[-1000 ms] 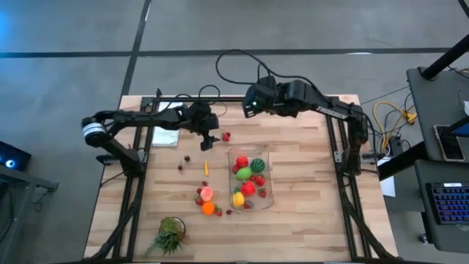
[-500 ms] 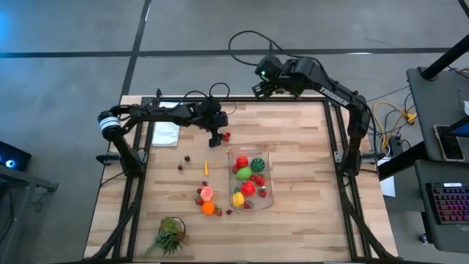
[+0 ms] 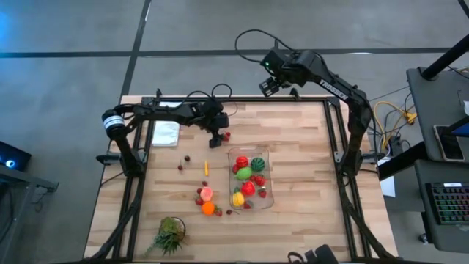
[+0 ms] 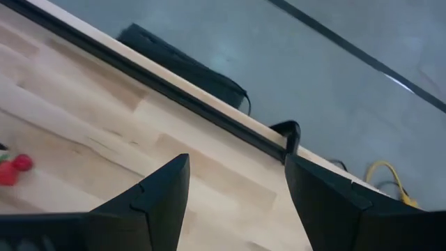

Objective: Pick and placing Produce into tupperware
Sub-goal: Put the strawberry into the transparent bin

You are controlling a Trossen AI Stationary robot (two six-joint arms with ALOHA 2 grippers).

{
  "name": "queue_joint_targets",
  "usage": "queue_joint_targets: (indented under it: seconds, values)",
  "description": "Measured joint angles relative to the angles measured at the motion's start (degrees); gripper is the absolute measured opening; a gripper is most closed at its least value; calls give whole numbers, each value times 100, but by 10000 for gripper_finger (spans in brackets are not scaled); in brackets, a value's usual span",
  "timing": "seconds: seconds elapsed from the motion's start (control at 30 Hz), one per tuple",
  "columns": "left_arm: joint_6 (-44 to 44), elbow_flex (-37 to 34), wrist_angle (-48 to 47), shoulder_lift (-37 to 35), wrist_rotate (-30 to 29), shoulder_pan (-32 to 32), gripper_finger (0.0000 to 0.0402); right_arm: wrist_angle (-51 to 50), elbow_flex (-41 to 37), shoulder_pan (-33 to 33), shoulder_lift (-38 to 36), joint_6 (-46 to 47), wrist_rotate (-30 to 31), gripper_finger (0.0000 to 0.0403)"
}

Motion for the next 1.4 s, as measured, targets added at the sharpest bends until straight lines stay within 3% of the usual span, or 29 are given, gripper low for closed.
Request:
queue_joint_targets:
  seconds: [0.73, 1.1, 1.4]
  values:
    - [155, -147, -20, 16, 219, -13, 265, 462, -1335, -241, 2, -80, 31, 228]
    - [132, -143, 526, 321, 326, -11, 265, 587, -1460, -240, -9, 25, 28, 228]
    - [-77, -160, 401, 431, 116, -17, 265, 547, -1466, -240, -90, 25, 28, 228]
